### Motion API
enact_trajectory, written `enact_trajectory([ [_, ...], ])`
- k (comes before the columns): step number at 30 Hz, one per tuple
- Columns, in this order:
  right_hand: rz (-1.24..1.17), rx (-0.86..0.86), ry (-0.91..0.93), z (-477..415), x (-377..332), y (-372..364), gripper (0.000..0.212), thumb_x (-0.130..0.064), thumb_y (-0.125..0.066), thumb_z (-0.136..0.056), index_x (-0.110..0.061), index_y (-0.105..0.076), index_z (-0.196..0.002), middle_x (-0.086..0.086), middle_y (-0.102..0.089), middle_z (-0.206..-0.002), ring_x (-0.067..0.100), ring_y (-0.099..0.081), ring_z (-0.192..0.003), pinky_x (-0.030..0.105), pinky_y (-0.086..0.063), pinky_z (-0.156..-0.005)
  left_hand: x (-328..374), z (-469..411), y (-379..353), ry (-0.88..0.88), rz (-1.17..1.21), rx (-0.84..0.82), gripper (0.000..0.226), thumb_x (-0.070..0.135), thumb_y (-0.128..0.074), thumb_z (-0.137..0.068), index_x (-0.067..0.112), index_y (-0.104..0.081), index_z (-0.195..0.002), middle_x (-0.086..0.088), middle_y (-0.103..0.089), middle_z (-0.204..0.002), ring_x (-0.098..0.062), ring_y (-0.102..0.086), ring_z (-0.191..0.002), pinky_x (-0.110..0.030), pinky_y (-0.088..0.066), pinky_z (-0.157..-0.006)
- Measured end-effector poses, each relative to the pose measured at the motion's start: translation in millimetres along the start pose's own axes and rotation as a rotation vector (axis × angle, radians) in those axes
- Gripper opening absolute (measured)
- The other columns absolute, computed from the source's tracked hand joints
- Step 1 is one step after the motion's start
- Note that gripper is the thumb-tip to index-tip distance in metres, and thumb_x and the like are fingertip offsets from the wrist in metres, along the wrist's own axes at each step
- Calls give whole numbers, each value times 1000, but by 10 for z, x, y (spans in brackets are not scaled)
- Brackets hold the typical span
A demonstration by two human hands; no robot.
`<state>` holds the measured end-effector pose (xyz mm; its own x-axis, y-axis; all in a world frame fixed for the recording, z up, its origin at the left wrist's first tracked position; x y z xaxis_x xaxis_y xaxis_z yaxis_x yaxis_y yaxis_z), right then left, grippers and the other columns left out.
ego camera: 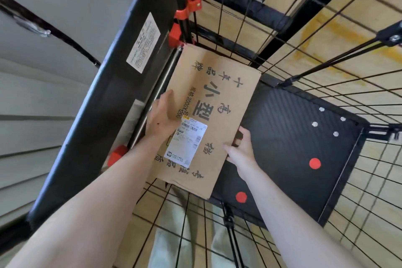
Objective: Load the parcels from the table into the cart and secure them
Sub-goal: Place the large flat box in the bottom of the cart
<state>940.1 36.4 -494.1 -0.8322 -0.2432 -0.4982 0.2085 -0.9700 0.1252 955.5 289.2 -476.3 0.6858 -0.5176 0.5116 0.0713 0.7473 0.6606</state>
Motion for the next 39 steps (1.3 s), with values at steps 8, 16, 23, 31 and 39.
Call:
enact_trajectory([
  [8, 132, -7, 58, -21, 90, -43, 66, 2, -60, -88, -41, -34, -131, -14, -61, -103, 17, -62, -107, 49, -51, -97, -109, -24, 42, 44, 44, 8, 91, 28, -76, -71, 49, -22, -141, 5, -36, -144, -21, -36, -131, -44, -37, -106],
  [16, 519, -15, 96, 117, -172, 60, 71, -8, -63, -91, -19, -24, -149, 6, -54, -126, 22, -54, -118, 28, -42, -91, 148, 106, 92, 12, -183, 57, 75, 16, -71, -80, 43, -28, -135, -6, -25, -148, -33, -28, -133, -45, -39, -101],
  [23, 716, 15, 89, 376, -437, 125, 81, -20, -68, -89, -11, -18, -152, 15, -41, -142, 30, -40, -133, 36, -37, -104, 534, 396, 189, -177, -302, 17, 58, 11, -70, -79, 16, -48, -133, -10, -52, -129, -29, -50, -120, -36, -44, -97],
  [31, 871, 17, 297, 1105, -1096, 309, 52, -25, -68, -88, -20, -46, -134, 8, -52, -128, 27, -52, -120, 43, -46, -100, 1009, 988, 501, -125, -291, -48, 17, 17, -60, -82, 19, -61, -99, -2, -63, -97, -19, -60, -84, -34, -55, -70],
  [39, 943, 30, 474, 2220, -1766, 467, 24, -24, -60, -92, -24, -64, -116, 1, -61, -118, 22, -60, -103, 37, -52, -88, 1837, 1738, 1053, -137, -88, -53, 10, 16, -53, -84, 14, -63, -85, -2, -65, -86, -23, -62, -82, -34, -54, -71],
])
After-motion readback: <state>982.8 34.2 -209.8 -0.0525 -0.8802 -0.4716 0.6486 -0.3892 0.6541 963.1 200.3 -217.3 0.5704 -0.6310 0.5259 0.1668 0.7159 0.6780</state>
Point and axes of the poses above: each hand's wrist, its own z-axis away from the middle knuckle, its own y-axis out of the back of the hand, x = y × z, the point moved 7 cm from there along -z, towards the middle knuckle
